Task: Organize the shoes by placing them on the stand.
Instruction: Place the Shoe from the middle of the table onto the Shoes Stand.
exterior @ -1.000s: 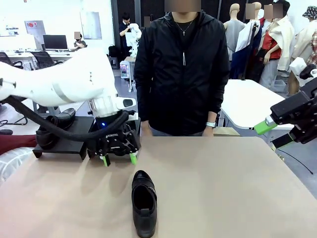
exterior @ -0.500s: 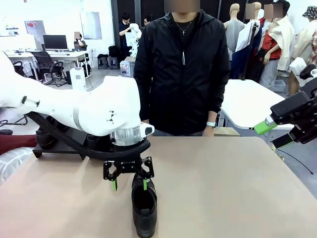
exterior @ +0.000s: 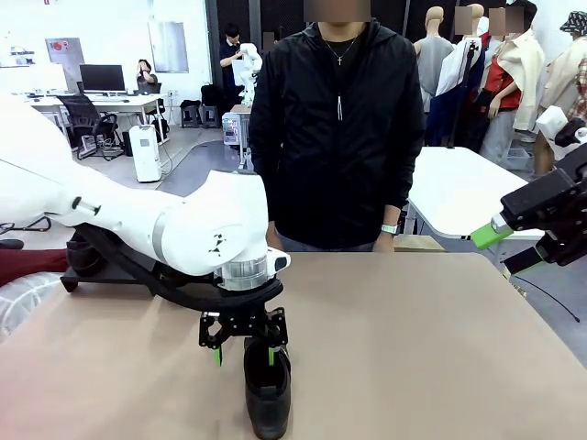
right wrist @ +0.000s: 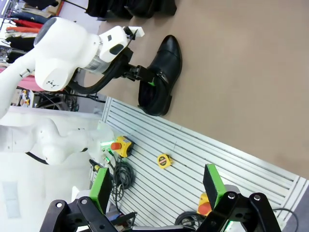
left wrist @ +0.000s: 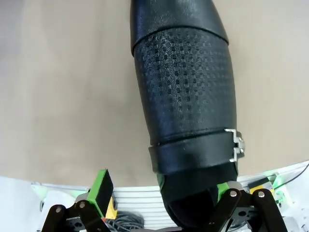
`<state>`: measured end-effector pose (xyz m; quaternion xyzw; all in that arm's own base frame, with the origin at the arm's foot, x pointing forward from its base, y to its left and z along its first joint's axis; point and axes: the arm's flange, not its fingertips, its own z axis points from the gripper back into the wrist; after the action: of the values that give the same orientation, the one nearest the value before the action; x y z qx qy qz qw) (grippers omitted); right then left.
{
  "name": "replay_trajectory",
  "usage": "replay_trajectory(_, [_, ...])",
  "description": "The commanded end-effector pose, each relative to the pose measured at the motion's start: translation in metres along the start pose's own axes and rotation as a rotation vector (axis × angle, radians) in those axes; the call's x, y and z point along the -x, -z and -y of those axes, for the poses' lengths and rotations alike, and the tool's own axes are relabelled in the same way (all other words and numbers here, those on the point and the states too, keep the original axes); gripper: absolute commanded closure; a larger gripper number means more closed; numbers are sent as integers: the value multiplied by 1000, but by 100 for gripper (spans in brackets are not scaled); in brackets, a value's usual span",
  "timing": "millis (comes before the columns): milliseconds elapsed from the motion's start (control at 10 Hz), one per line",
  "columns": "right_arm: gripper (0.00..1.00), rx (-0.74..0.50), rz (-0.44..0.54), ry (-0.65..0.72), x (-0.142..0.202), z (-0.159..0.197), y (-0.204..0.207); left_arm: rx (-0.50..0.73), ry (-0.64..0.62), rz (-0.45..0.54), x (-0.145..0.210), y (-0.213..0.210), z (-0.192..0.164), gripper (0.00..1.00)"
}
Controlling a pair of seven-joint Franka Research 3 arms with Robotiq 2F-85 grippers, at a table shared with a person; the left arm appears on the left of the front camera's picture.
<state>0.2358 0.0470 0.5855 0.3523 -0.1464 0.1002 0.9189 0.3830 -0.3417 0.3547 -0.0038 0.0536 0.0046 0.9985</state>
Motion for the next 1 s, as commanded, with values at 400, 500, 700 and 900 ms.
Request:
replay_trajectory(400, [0, -32, 3, -23, -2, -1, -1, -30, -26, -46, -3, 0, -6, 100])
replay_trajectory(500, [0, -32, 3, -23, -2, -1, -1, -29, -26, -51, -3, -1, -6, 100])
replay_trajectory(700, [0, -32, 3, -23, -2, -1, -1, -30, -19, -52, -2, 0, -6, 100])
replay_trajectory(900, [0, -32, 3, -23, -2, -1, -1, -17, 4, -56, -1, -1, -5, 100])
